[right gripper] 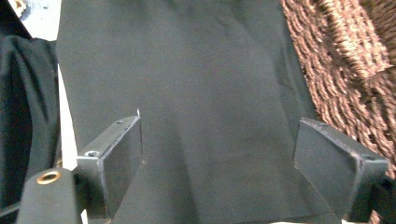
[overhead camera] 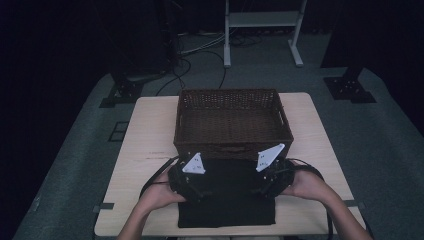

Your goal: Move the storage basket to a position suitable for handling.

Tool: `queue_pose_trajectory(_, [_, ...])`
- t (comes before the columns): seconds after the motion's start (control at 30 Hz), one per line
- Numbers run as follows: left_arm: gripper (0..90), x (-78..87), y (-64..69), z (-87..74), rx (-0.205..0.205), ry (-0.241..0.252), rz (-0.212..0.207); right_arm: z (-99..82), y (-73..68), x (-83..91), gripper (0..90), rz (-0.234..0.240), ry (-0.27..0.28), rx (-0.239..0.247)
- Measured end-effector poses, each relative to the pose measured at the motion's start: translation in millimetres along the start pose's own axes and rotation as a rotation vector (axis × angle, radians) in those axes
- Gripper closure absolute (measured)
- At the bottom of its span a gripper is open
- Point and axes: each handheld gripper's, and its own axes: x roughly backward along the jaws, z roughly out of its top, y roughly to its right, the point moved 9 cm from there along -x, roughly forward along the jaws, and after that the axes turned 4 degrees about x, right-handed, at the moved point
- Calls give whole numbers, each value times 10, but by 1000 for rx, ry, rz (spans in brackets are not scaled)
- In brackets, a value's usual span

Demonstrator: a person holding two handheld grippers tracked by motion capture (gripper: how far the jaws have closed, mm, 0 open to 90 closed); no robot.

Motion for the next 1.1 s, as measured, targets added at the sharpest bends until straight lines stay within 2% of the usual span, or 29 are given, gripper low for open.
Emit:
queue_pose_trajectory(0.37, [24, -192, 64, 3, -19, -59, -57, 9, -27, -186, 152, 41, -48, 20])
queue_pose_trajectory(0.67, [25, -406, 105, -6, -27, -119, -104, -76, -58, -406, 152, 76, -108, 13])
queue_pose_trajectory(0.7, [30, -424, 107, -12, -27, -126, -106, -111, -63, -453, 152, 80, -127, 12])
queue_pose_trajectory(0.97, [40, -576, 84, -133, -18, -212, -126, -232, -46, -564, 149, 81, -175, 4])
queue_pose_trajectory(1.1, [42, -611, 75, -168, 0, -215, -153, -284, -43, -609, 144, 87, -178, -7])
